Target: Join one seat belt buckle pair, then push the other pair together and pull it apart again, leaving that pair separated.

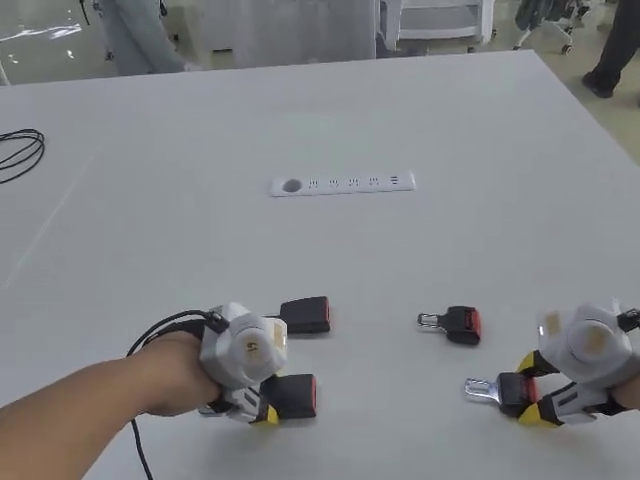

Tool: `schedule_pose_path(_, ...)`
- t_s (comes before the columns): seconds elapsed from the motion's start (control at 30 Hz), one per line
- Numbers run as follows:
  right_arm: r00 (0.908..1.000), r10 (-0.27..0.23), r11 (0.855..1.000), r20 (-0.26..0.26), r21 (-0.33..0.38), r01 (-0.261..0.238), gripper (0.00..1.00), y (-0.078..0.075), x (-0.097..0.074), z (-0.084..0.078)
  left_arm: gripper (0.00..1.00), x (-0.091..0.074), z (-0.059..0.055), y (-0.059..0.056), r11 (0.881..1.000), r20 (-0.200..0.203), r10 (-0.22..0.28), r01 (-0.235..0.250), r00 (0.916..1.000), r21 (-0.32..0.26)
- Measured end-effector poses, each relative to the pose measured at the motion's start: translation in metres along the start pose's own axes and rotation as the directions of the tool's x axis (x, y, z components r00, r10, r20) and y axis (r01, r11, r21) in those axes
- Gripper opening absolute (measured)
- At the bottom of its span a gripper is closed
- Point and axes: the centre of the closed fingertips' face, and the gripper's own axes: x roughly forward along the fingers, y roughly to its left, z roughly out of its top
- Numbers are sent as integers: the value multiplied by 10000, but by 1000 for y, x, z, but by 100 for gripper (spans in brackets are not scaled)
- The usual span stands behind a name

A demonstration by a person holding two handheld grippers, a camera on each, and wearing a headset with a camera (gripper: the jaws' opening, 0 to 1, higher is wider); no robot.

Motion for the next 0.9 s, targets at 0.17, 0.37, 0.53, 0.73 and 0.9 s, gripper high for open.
schedule_pose_path(0.17,9996,91,9998,-250,-197,-96,35,0,1,1,33,0,0,0,9999,15,-50,50,10000,133)
schedule_pose_path(0.37,9993,185,9992,-315,-341,-195,34,0,1,2,33,0,0,0,9999,127,-73,71,9999,148)
schedule_pose_path(0.53,9995,141,9993,-296,-329,-151,34,1,1,2,33,0,0,0,9998,165,-86,83,9998,162)
schedule_pose_path(0.73,9994,238,9987,-251,-449,-249,34,-1,2,3,33,0,0,0,9999,114,-75,74,9999,144)
schedule_pose_path(0.9,9994,260,9983,-244,-525,-272,34,-1,2,4,33,0,0,0,9997,33,-120,119,9999,227)
